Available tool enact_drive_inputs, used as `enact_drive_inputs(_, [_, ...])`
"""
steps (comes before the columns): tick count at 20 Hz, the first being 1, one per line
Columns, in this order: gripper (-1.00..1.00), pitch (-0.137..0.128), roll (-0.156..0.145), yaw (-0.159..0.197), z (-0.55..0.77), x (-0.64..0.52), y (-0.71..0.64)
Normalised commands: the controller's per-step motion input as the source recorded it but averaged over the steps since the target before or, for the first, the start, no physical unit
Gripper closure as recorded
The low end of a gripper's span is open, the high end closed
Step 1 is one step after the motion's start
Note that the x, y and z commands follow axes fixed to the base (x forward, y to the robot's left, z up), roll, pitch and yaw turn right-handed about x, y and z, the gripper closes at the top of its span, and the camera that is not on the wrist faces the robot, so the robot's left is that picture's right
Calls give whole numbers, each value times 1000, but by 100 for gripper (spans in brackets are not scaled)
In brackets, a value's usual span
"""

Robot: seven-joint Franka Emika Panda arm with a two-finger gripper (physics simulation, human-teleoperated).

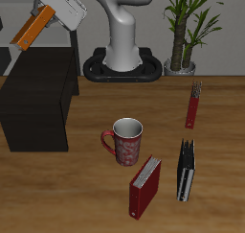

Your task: Place the orange book flat on top of the shelf

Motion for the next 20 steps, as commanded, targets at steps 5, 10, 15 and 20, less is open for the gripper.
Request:
enact_drive_inputs(5, [100, 3, -31, 19, -219, 195, -37])
enact_drive_inputs(10, [100, 21, -45, 17, -264, 178, 14])
enact_drive_inputs(15, [100, 29, -80, 62, -338, 227, 71])
enact_drive_inputs(20, [100, 46, -56, 14, -387, 170, 6])
